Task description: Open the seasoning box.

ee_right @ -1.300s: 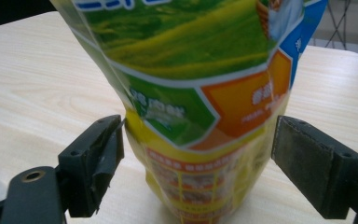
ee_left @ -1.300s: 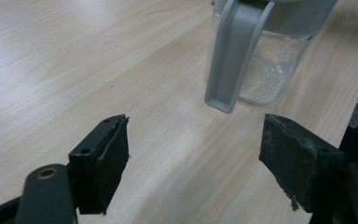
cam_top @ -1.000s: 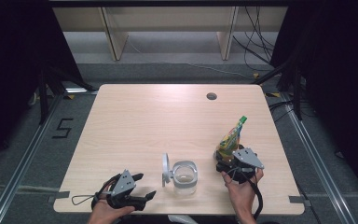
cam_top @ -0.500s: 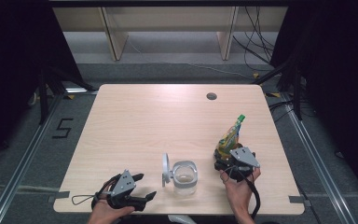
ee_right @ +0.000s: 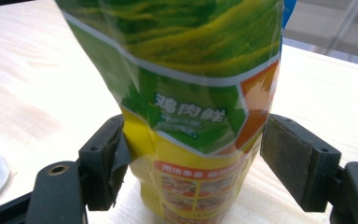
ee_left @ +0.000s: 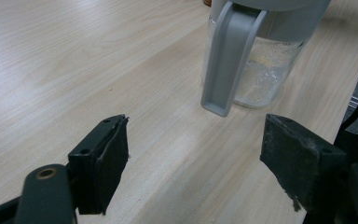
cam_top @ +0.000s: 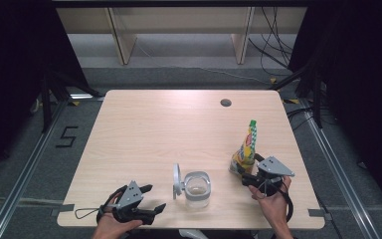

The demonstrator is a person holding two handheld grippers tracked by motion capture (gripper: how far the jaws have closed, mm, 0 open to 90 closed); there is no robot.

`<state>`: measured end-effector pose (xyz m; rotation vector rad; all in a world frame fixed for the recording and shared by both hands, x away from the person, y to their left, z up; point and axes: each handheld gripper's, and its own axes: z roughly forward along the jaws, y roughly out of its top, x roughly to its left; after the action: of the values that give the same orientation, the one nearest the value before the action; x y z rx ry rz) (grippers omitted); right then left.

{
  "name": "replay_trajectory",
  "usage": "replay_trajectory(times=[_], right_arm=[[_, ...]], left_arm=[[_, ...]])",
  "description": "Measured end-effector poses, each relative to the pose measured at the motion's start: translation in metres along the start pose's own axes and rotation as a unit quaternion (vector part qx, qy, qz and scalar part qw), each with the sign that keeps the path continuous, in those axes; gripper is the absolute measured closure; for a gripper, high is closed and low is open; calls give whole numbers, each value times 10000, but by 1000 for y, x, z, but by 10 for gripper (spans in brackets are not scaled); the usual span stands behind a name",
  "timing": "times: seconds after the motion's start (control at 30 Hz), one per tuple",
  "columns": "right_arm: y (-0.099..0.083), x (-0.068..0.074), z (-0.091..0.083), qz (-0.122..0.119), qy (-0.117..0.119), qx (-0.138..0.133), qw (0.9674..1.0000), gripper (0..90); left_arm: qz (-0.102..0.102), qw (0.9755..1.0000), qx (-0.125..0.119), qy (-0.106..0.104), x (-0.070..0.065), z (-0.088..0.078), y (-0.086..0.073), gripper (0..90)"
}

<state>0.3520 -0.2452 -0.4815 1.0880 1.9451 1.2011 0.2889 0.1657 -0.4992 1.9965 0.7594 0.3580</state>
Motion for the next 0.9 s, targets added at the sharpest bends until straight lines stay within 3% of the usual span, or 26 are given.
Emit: replay_trajectory(times=[0.07,0.13,0.2,0.27,0.3,0.37,0.43,0.53,0.6,0.7,0.77,0.83,0.87,0.9], right_arm=[[-1,-5,-1,-57,158,-4,9999,278],[-1,-9,-1,-270,177,-104,9994,284],[0,-13,-3,-378,393,40,9985,291],[0,-17,-5,-471,461,12,9978,305],[-1,-18,-5,-465,512,25,9976,308],[-2,-19,-7,-234,580,64,9980,310],[-4,-19,-7,-13,656,30,9978,309],[-5,-11,-10,318,351,60,9989,260],[-7,-9,-8,381,115,-47,9992,218],[-9,4,-6,722,-56,39,9974,192],[-9,11,-3,684,-301,13,9972,182],[-9,15,0,650,-409,-21,9970,204],[-9,18,1,704,-449,-20,9965,204],[-10,19,3,740,-478,-23,9961,203]], left_arm=[[46,10000,-14,8,1,0,0,228],[-2,10000,9,-13,0,0,0,228],[-13,10000,20,-5,0,0,0,228],[-39,10000,3,1,-1,0,0,229],[-37,10000,1,0,0,0,0,229],[101,9999,20,-15,2,0,1,229],[23,10000,9,-37,1,0,1,230],[-67,10000,-13,-43,0,0,1,230],[-51,10000,11,-37,0,0,1,230],[-84,10000,-2,-15,-1,0,0,230],[-109,9999,-25,-60,-1,1,0,231],[-98,9999,-33,-27,-1,0,0,231],[66,10000,26,-45,2,0,1,231],[29,10000,-2,-16,1,0,0,230]])
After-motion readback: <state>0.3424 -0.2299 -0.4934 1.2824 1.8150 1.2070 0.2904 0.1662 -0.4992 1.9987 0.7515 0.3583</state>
